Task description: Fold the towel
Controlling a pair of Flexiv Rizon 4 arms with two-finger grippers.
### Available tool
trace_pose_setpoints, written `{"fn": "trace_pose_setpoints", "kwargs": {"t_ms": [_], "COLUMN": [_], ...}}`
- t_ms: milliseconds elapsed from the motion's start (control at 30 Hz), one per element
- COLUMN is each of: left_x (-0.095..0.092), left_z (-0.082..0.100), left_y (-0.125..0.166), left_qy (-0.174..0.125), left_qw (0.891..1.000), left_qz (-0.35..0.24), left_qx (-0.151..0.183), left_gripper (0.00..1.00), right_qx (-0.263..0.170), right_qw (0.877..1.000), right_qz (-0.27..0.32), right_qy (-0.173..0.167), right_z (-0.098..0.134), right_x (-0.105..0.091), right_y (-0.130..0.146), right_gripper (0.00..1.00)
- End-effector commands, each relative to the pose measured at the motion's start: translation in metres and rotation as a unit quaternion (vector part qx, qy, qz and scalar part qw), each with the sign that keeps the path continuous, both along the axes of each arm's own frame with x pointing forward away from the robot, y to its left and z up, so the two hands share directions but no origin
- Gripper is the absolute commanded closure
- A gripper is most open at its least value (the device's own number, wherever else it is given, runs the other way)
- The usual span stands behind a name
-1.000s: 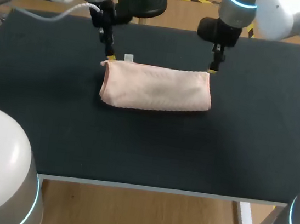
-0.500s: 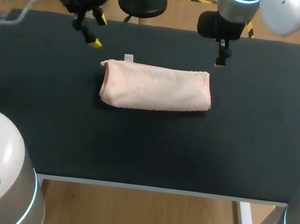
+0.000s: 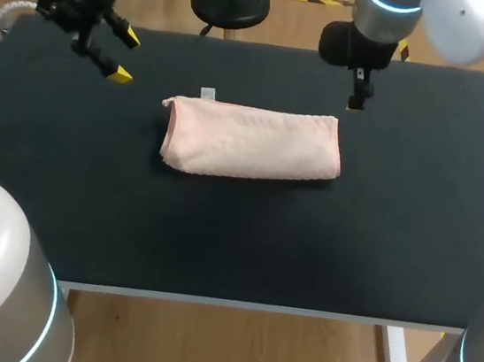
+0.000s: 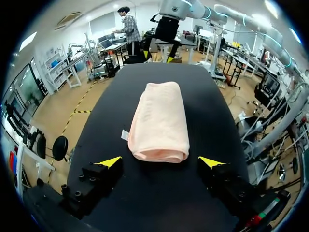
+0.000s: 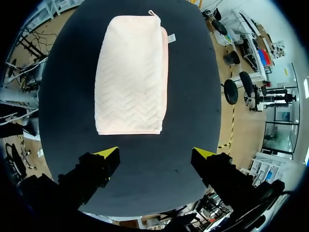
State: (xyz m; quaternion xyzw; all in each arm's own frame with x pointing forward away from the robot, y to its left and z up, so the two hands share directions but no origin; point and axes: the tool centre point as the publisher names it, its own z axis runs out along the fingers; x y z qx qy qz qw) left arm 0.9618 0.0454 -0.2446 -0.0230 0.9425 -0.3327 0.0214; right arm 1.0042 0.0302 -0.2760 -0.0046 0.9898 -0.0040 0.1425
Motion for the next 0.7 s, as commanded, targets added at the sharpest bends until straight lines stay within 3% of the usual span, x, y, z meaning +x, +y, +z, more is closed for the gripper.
{"fn": "trace_pose_setpoints", "kwargs": {"t_ms": [33,100,133,600,633,700], "left_x": [-0.004,-0.005,-0.006,-0.006,-0.006,-0.006], "left_z": [-0.003,-0.002,0.000,0.000,0.000,0.000], "left_y": [0.003,0.004,0.003,0.003,0.003,0.003], "left_qy": [0.006,0.001,-0.005,-0.005,-0.005,-0.005], "left_qw": [1.000,1.000,1.000,1.000,1.000,1.000], "left_qz": [0.003,0.002,0.001,0.001,0.001,0.001], "left_qx": [-0.009,-0.011,0.004,0.004,0.004,0.004], "left_gripper": [0.00,0.00,0.00,0.00,0.00,0.00], "right_qx": [0.003,-0.006,-0.006,-0.006,0.002,0.063], "right_qw": [1.000,1.000,1.000,1.000,1.000,0.997], "right_qz": [0.004,0.017,0.017,0.017,0.008,-0.049], "right_qy": [-0.003,-0.007,-0.007,-0.007,-0.003,0.007], "right_z": [0.001,0.004,0.004,0.004,0.019,0.047], "right_x": [-0.002,-0.002,-0.002,-0.002,0.007,0.027], "right_y": [-0.001,-0.001,-0.001,-0.001,-0.003,-0.010], "right_gripper": [0.00,0.00,0.00,0.00,0.00,0.00]}}
